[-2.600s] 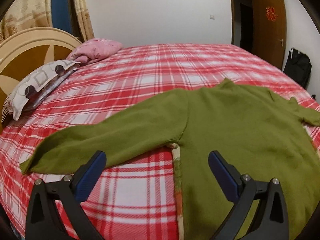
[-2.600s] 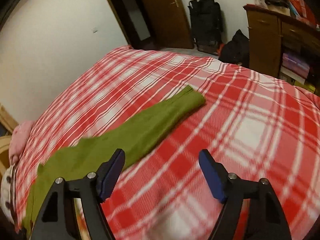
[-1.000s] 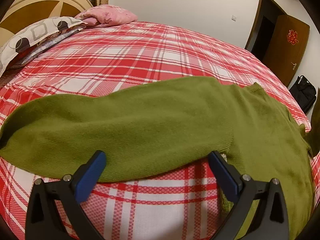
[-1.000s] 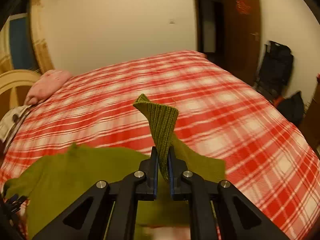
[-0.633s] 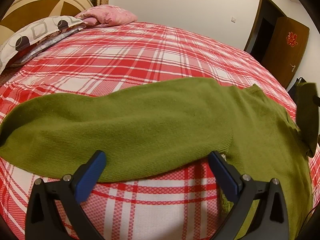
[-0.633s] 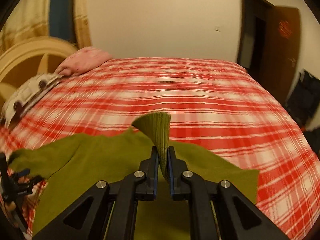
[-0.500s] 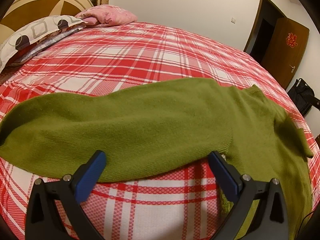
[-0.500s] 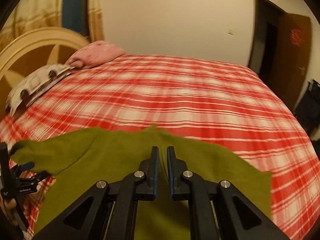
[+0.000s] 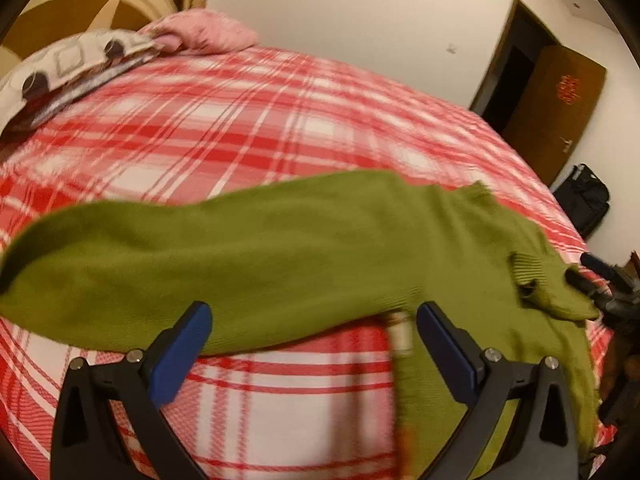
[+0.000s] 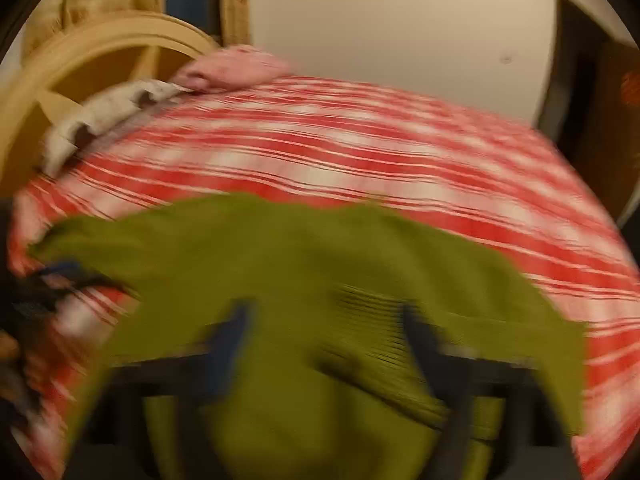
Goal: Fold small clothes
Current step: 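Carry the sleeve across the sweater body and open the right gripper, then move the left gripper over the folded ribbed cuff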
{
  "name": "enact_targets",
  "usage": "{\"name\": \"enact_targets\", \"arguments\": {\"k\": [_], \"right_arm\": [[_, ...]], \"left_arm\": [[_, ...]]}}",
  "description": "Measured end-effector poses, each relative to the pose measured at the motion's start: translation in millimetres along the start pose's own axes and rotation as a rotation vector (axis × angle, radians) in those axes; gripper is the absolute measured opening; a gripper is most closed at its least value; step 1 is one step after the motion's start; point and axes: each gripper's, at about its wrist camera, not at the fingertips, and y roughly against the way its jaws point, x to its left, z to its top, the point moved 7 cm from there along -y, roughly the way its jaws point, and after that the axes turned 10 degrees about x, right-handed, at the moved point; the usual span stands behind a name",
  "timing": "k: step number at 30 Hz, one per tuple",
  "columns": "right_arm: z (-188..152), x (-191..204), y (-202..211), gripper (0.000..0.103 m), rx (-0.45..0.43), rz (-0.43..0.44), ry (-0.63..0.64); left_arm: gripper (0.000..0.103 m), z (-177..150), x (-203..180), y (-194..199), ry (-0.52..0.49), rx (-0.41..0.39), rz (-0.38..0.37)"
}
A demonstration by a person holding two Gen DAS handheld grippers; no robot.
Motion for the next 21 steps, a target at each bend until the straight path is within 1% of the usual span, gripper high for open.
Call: {"name": "enact_targets", "arguments": {"k": [2, 4, 7, 8, 9, 10, 11, 12, 13, 14, 16, 18, 19, 21], "right_arm": [[-13.9, -8.9, -6.4, 0.086, 0.044, -0.027, 0.048], [-22.5, -8.8, -17.0, 0.086, 0.085, -0.045, 0.07], [-24.7, 5.6, -33.1, 0.086, 0.11, -0.012, 0.132], [-24.7, 10.6, -39.2, 0.085, 0.12, -0.023, 0.155], [-23.3, 13.3, -47.4, 0.073, 0.127, -0.061, 0.181], [-22.0, 14.4, -57.2, 0.048, 0.133, -0.104, 0.2], [-21.2, 12.5, -62.0, 0.034, 0.137, -0.111, 0.192], [-16.8, 9.2, -64.5, 0.014, 0.132, -0.083, 0.147], [-13.0, 7.2, -62.3, 0.009, 0.121, -0.073, 0.122], [-8.1, 5.4, -57.5, 0.009, 0.101, -0.07, 0.106], [3.2, 14.5, -37.6, 0.008, 0.041, -0.032, 0.093], [10.9, 31.0, -20.9, 0.007, -0.008, 0.005, 0.11], [15.0, 45.9, -12.2, 0.007, -0.035, 0.042, 0.129], [21.7, 65.2, -10.1, 0.007, -0.054, 0.083, 0.141]], "left_arm": [[0.103, 4.0, -15.7, 5.5, -0.03, -0.011, -0.007], [0.103, 4.3, -29.4, 2.5, -0.061, 0.0, 0.003], [0.103, -1.4, -42.6, -9.2, -0.061, 0.054, -0.016], [0.103, -3.8, -46.4, -12.5, -0.056, 0.07, -0.029], [0.103, -4.9, -49.5, -13.8, -0.057, 0.078, -0.039], [0.103, -5.3, -53.7, -14.7, -0.061, 0.082, -0.048], [0.103, -6.8, -57.4, -13.1, -0.064, 0.081, -0.056], [0.103, -6.3, -60.9, -12.1, -0.072, 0.079, -0.066], [0.103, -5.3, -65.1, -9.9, -0.081, 0.077, -0.079], [0.103, -4.3, -69.0, -6.9, -0.088, 0.073, -0.092], [0.103, 1.4, -73.6, -1.9, -0.097, 0.058, -0.111], [0.103, 6.5, -73.2, -0.6, -0.096, 0.04, -0.109], [0.103, 10.0, -69.6, -1.3, -0.088, 0.033, -0.099], [0.103, 13.0, -63.9, -4.4, -0.069, 0.039, -0.093]]}}
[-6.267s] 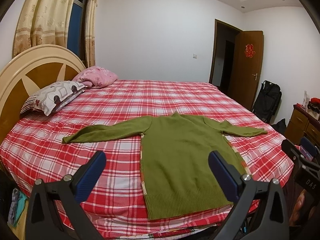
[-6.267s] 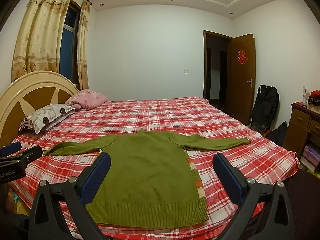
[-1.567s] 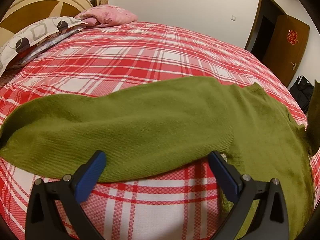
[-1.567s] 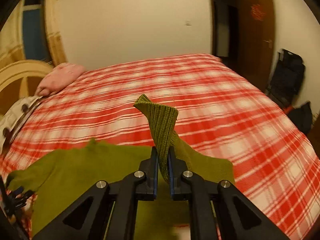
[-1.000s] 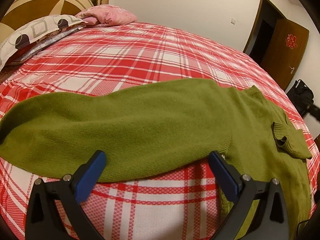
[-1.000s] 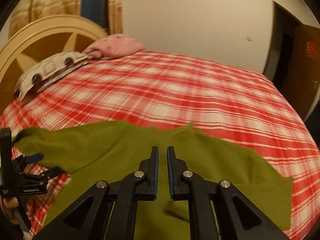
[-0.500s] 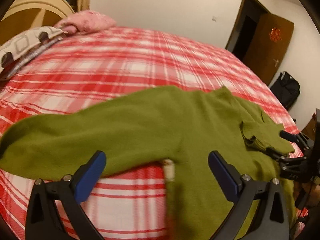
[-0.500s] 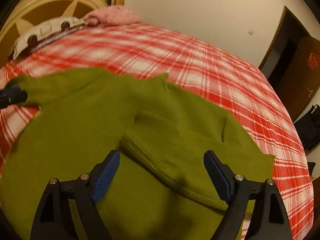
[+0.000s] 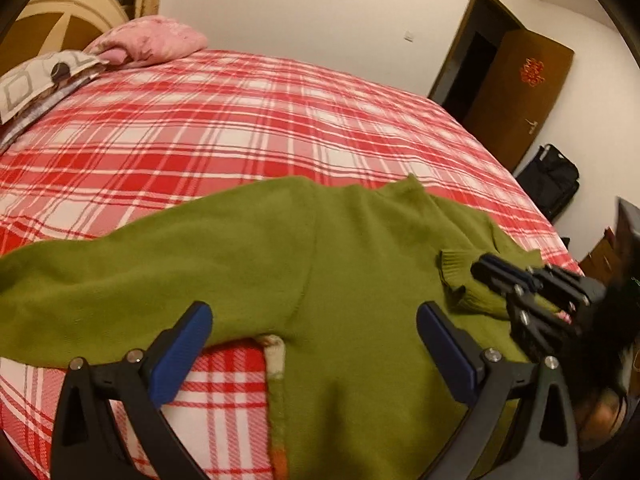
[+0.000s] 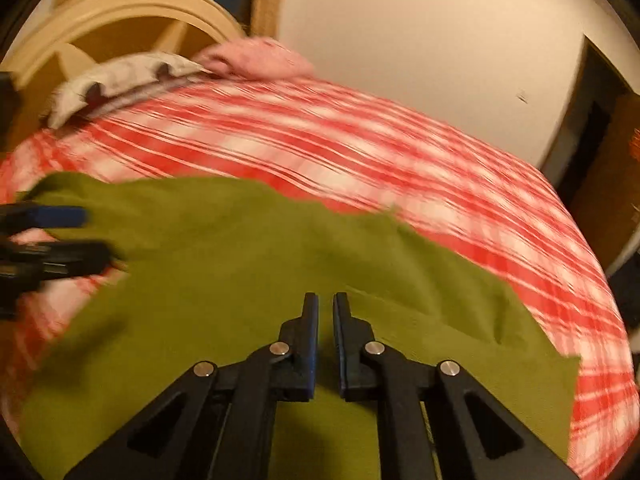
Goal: Fold small clothes
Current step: 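Move the left gripper over the folded ribbed cuff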
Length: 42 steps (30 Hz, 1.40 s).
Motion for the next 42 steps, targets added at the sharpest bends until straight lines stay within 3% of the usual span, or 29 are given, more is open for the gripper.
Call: {"name": "enact_targets", "arguments": {"k": [3, 7, 8, 10, 11, 16, 23, 26, 29, 30, 32, 37, 42], "right_arm": [[1.6, 24.9, -10.9, 0.007, 0.011, 0.115, -0.005], [-11.7, 17.2, -2.0, 0.011, 0.029, 0.076, 0.004], [-19.4, 5.3, 2.0, 0.019, 0.043, 0.063, -0.013], [-39.4, -35.9, 14.3, 0.074, 0.049, 0.026, -0.075], [-47.6, -55.0, 21.0, 0.078, 0.043, 0.005, -0.11], [-98.7, -148.0, 49.1, 0.078, 0.016, -0.139, -0.299], [-139.3, -194.9, 69.3, 0.078, -0.109, -0.237, -0.461], [-150.2, -203.6, 74.7, 0.078, -0.14, -0.235, -0.501], [-156.3, -208.6, 82.0, 0.078, -0.164, -0.22, -0.526], [-156.3, -210.1, 82.5, 0.078, -0.168, -0.22, -0.531], [-157.1, -210.3, 83.1, 0.078, -0.171, -0.217, -0.532], [-157.6, -209.5, 86.9, 0.078, -0.192, -0.225, -0.532], [-158.0, -207.4, 81.8, 0.078, -0.172, -0.222, -0.522]], "left_arm": [[0.103, -1.0, 8.9, -2.3, 0.038, 0.006, 0.004], [0.103, -4.2, -8.0, -7.2, 0.009, 0.039, -0.021], [0.103, -4.3, -16.7, -9.0, -0.012, 0.044, -0.026], [0.103, -3.6, -37.8, -15.9, -0.049, 0.062, -0.05], [0.103, -2.6, -45.6, -19.7, -0.06, 0.068, -0.061], [0.099, 3.4, -106.7, -58.9, -0.123, 0.123, -0.125], [0.076, 1.6, -160.4, -113.3, -0.155, 0.242, -0.144], [0.069, 0.2, -175.4, -118.3, -0.194, 0.224, -0.124], [0.037, -3.1, -182.1, -117.0, -0.214, 0.21, -0.103], [0.008, -4.8, -185.8, -116.9, -0.227, 0.217, -0.125], [0.009, -7.3, -189.3, -113.9, -0.237, 0.225, -0.145], [0.008, 12.9, -188.8, -71.9, -0.252, 0.108, -0.156], [0.008, 40.5, -159.5, -14.1, -0.243, -0.016, -0.152]]}}
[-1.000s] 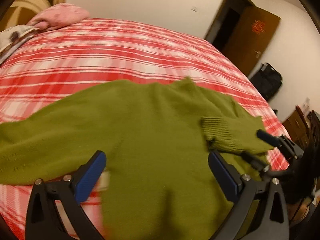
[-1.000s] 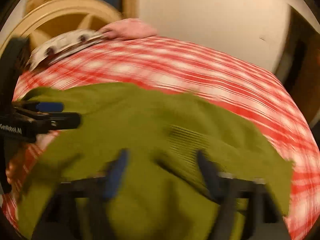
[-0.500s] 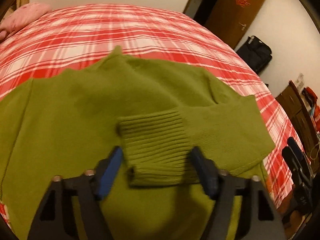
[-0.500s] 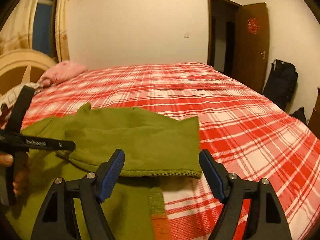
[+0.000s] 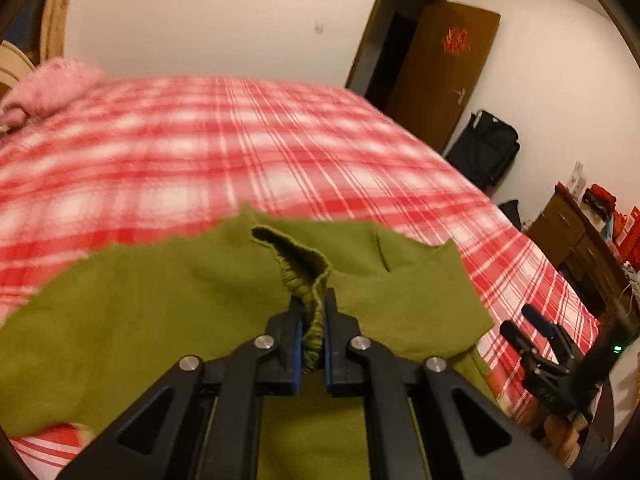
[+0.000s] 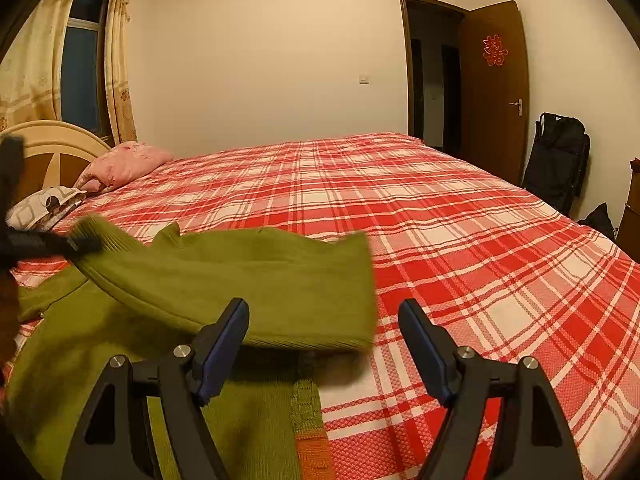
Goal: Fold small clothes
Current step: 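Move the left gripper over the folded ribbed cuff, then pinch the folded cuff with the left gripper, straighten it, release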
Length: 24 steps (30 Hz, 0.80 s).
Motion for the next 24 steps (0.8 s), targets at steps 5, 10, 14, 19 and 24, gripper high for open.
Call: {"name": "enact_targets", "arguments": {"k": [5, 10, 14, 19, 24], "right_arm": [[-8.3, 12.8, -14.9, 0.078, 0.073, -0.011, 0.06], [-14.5, 15.9, -24.3, 0.078, 0.12, -0.042, 0.081], [-15.7, 15.1, -42.4, 0.078, 0.222, -0.061, 0.085], [-5.5, 8.8, -65.0, 0.078, 0.28, -0.17, 0.131], [-12.7, -29.7, -79.1, 0.082, 0.352, -0.123, -0.045]], "left_arm": [[0.008, -5.0, 49.3, 18.6, 0.04, -0.017, 0.07], [0.008, -31.1, 91.3, -2.6, 0.133, 0.037, 0.078], [0.008, -44.3, 102.1, -16.5, 0.149, 0.062, 0.096], [0.011, -47.1, 115.1, -22.7, 0.178, 0.077, 0.081], [0.016, -62.9, 122.2, -26.7, 0.171, 0.104, 0.155]]}}
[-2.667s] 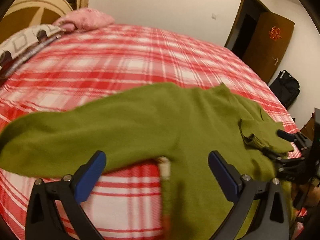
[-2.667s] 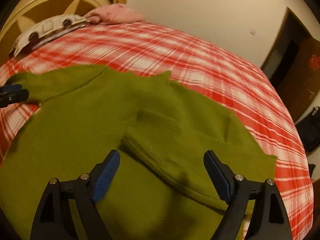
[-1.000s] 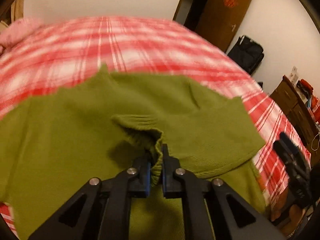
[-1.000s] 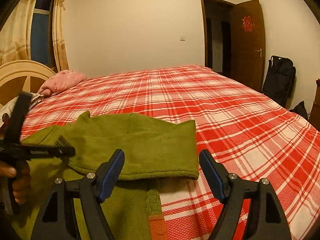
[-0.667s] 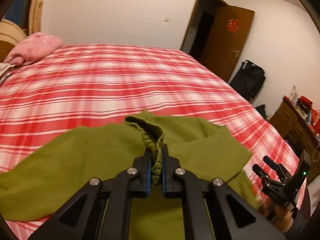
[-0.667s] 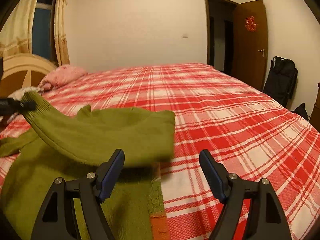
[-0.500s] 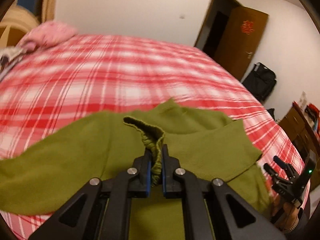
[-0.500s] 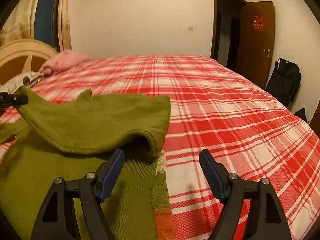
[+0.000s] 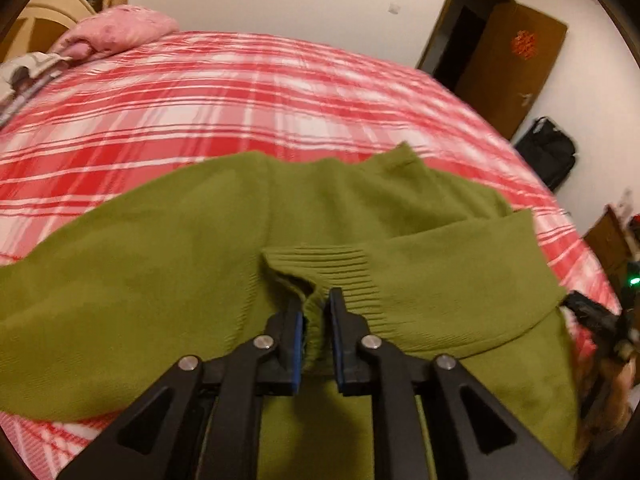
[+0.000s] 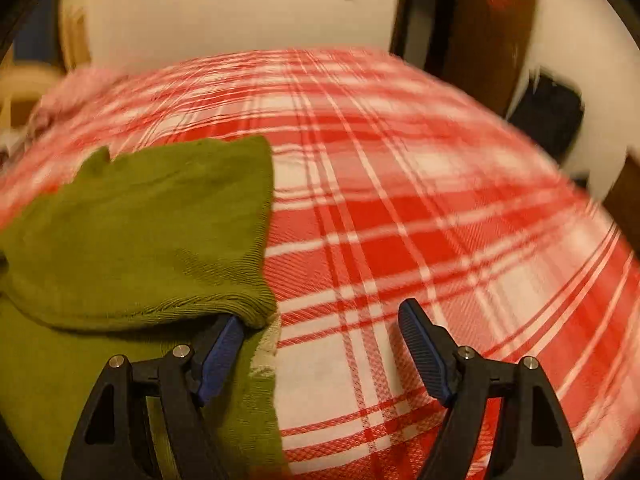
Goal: Fold small clothes
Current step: 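Pinch the folded cuff with the left gripper, straighten it, release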
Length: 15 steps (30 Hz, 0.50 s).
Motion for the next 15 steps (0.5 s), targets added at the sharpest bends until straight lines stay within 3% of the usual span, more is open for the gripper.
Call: {"name": "enact_targets", "arguments": {"k": [6, 8, 10, 12, 15], "right_arm": [[-18.6, -1.9, 22.7, 0.083, -0.001, -0.044, 0.054], [-13.8, -5.1, 37.9, 0.083, -0.038, -0.033, 0.034], [-0.4, 1.2, 53.9, 0.083, -0.09, 0.015, 0.028], [16.3, 16.9, 58.7, 0.083, -0.109, 0.028, 0.057], [41.4, 52.6, 55.0, 0.083, -0.124, 0.126, 0.11]], "left_arm": [[0.024, -15.5, 6.8, 14.2, -0.036, 0.001, 0.04], [0.04, -13.1, 7.7, 27.2, -0.043, -0.04, 0.05], [0.063, -6.7, 3.6, 35.7, -0.059, -0.092, 0.072], [0.066, -1.2, -1.6, 35.6, -0.08, -0.113, 0.109], [0.066, 5.1, -5.6, 22.1, -0.099, -0.093, 0.17]]}}
